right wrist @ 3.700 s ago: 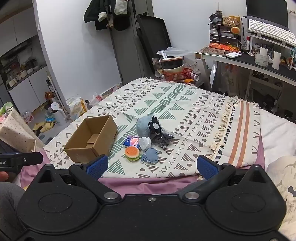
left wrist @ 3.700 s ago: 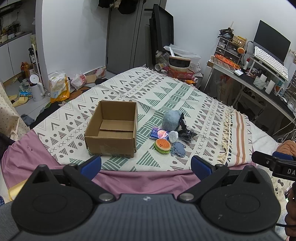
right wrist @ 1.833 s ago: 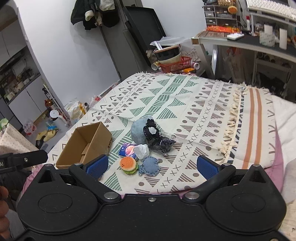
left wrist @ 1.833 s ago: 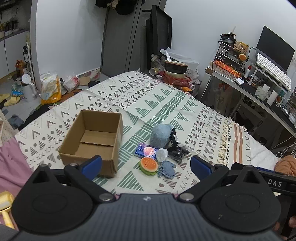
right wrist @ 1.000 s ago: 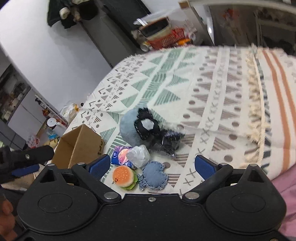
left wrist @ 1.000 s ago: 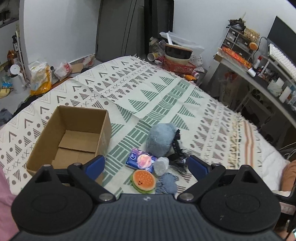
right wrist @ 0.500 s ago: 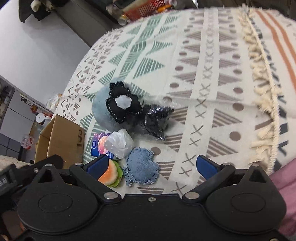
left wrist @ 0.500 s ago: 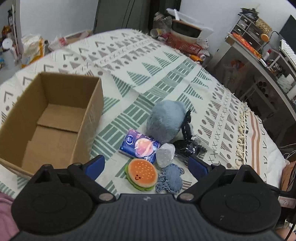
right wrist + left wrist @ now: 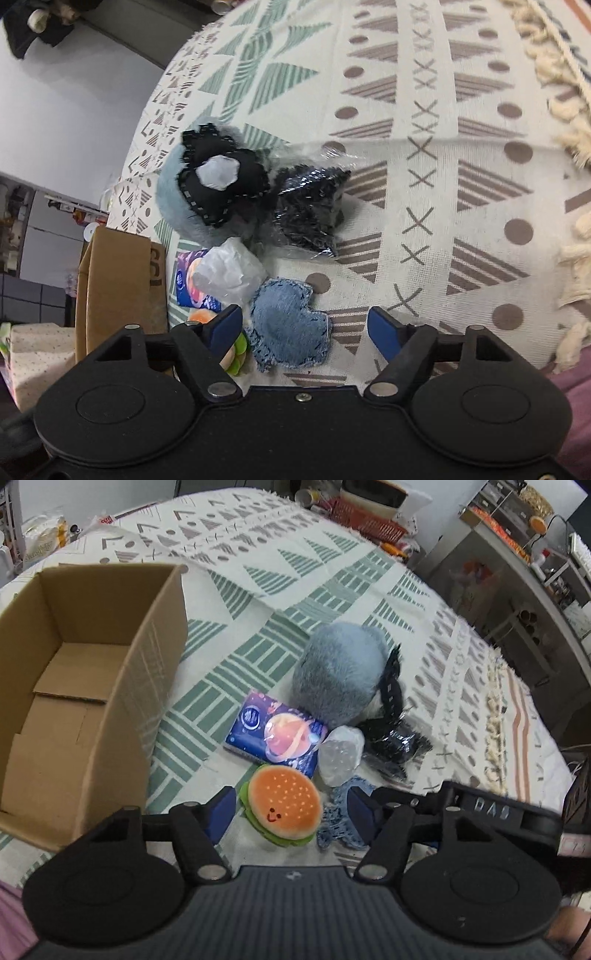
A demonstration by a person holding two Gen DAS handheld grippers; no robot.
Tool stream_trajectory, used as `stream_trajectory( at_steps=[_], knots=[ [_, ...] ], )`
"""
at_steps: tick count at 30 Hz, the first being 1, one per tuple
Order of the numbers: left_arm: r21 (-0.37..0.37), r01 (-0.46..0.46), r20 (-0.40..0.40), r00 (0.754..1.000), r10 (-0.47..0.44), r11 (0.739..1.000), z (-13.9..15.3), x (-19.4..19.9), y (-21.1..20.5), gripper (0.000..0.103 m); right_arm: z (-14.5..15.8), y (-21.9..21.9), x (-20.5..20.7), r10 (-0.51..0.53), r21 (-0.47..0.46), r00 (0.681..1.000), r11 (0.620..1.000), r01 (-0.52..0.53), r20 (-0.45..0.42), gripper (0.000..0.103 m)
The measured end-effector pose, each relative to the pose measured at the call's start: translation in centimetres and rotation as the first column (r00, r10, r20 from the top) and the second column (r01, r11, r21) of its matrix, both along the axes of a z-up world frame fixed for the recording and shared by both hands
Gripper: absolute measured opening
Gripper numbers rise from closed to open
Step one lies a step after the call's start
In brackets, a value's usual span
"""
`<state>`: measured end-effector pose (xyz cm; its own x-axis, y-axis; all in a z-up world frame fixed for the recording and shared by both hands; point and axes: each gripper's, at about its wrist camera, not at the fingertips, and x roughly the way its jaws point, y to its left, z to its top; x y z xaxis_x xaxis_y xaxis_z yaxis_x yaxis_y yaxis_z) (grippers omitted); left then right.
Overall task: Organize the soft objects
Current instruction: 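Grasp the orange burger plush with the left tool while the right tool grasps the denim heart, then carry the burger plush into the box with the left tool while the right tool drops the denim heart in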
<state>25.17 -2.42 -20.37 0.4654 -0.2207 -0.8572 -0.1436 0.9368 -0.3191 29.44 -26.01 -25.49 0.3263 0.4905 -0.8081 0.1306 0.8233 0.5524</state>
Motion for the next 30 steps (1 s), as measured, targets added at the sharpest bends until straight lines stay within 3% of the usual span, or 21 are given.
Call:
stream_trajectory(
  at_steps=[12,14,15,17,21,30],
  knots=[
    [0.039,0.033,-0.033,0.999,-0.032,0.999,-2.8,0.5,-0.5,0.065,-0.5,1.2,0.3,0.045,-0.009,0.999,0.999,-0.045,0.011,0.074],
    [0.031,0.046,-0.033,0.998,-0.045,0.998,-3.1,0.3,-0.7,0.065,-0.6,1.6,0.3,0.063,-0.012,0.998,0.998,-0.063,0.007,0.065],
    [0.033,0.046,-0.026,0.999,-0.045,0.998,-3.2,0.2,-0.7,0.054,-0.6,1.8,0.3,0.072,-0.018,0.997,0.997,-0.072,0.002,0.061],
    [0.044,0.057,-0.017,0.998,-0.056,0.997,-3.3,-0.1,-1.0,0.047,-0.7,1.9,0.2,0.082,-0.023,0.997,0.996,-0.082,-0.006,0.038],
    [0.028,0.059,0.004,0.998,-0.059,0.998,-2.9,-0.5,-1.2,0.036,-0.3,1.7,-0.4,0.078,-0.022,0.997,0.997,-0.078,0.001,0.032],
    [0.047,0.07,0.083,0.994,-0.073,0.996,0.6,-2.8,-2.1,0.034,3.2,1.0,-2.9,0.04,-0.032,0.992,0.999,-0.037,0.122,0.031]
  ],
)
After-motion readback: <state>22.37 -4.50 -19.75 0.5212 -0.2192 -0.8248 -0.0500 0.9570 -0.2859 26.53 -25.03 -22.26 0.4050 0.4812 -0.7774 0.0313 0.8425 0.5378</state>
